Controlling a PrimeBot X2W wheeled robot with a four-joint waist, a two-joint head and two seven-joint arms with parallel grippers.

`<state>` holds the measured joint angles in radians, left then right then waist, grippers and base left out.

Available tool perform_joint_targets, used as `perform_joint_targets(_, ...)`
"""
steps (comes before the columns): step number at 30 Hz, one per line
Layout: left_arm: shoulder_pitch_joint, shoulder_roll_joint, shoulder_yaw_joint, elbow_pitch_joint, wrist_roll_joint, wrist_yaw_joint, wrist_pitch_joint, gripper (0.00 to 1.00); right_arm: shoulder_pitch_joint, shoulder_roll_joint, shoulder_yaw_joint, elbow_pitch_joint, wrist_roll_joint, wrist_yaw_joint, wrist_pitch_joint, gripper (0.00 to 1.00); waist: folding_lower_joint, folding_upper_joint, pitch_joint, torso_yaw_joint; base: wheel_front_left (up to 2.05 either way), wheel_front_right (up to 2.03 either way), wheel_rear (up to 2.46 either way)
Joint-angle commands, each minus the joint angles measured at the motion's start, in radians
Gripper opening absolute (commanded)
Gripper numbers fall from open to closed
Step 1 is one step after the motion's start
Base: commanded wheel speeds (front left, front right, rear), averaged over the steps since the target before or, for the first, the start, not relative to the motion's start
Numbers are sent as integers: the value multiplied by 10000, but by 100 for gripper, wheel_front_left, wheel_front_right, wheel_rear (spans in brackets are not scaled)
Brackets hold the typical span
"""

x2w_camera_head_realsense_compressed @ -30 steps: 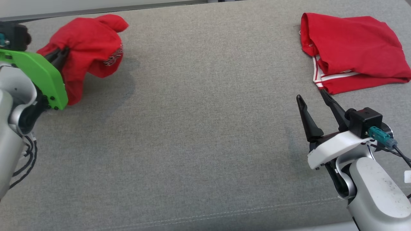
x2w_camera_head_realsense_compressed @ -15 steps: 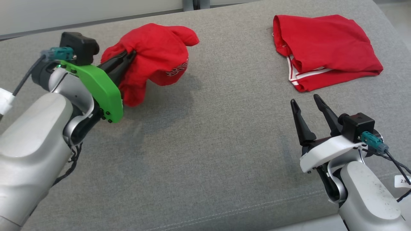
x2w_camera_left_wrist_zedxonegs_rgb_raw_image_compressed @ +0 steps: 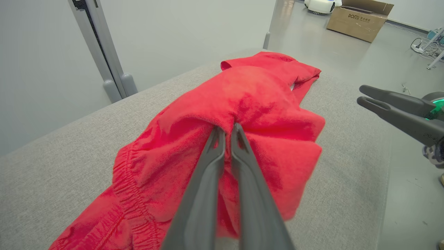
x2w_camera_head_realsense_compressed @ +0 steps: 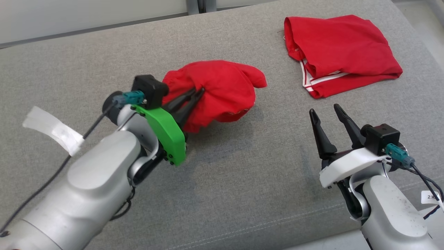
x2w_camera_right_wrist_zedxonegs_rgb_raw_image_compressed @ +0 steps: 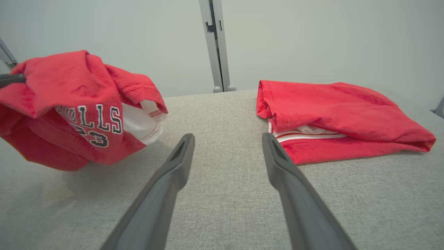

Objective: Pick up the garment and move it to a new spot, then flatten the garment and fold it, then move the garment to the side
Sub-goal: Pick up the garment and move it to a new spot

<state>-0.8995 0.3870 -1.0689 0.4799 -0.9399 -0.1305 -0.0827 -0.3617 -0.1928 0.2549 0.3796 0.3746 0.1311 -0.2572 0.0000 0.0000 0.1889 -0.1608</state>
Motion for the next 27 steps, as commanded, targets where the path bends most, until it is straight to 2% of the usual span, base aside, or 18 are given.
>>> perform_joint_targets(1,188,-74,-36,20,-38,8,-86,0,-85,-3,-3,28,49,-8,-77,100,0,0,5,19,0,0,0)
perform_joint_targets(6,516,-489,-543,749,44,9,-567,0,-104,19,-12,100,68,-6,-75,100,0,0,-9,101,0,0,0)
perform_joint_targets(8,753,-812,-627,1008,-210,8,-756,0,-121,12,3,112,73,-6,-81,100,0,0,-27,164,0,0,0)
perform_joint_targets(19,1343,-1617,-1445,2390,-731,7,-1474,0,-190,51,128,226,144,-6,-93,100,0,0,-23,415,0,0,0)
perform_joint_targets(20,1367,-1655,-1491,2513,-710,9,-1524,13,-199,54,124,229,147,-6,-94,100,0,0,-34,424,0,0,0)
perform_joint_targets(22,1360,-1737,-1470,2707,-732,9,-1640,100,-201,54,113,225,157,-6,-95,100,0,0,-62,443,0,0,0)
perform_joint_targets(27,1173,-1831,-1358,2861,-590,7,-1781,100,-60,24,-1,199,174,-6,-97,100,0,0,-189,521,0,0,0)
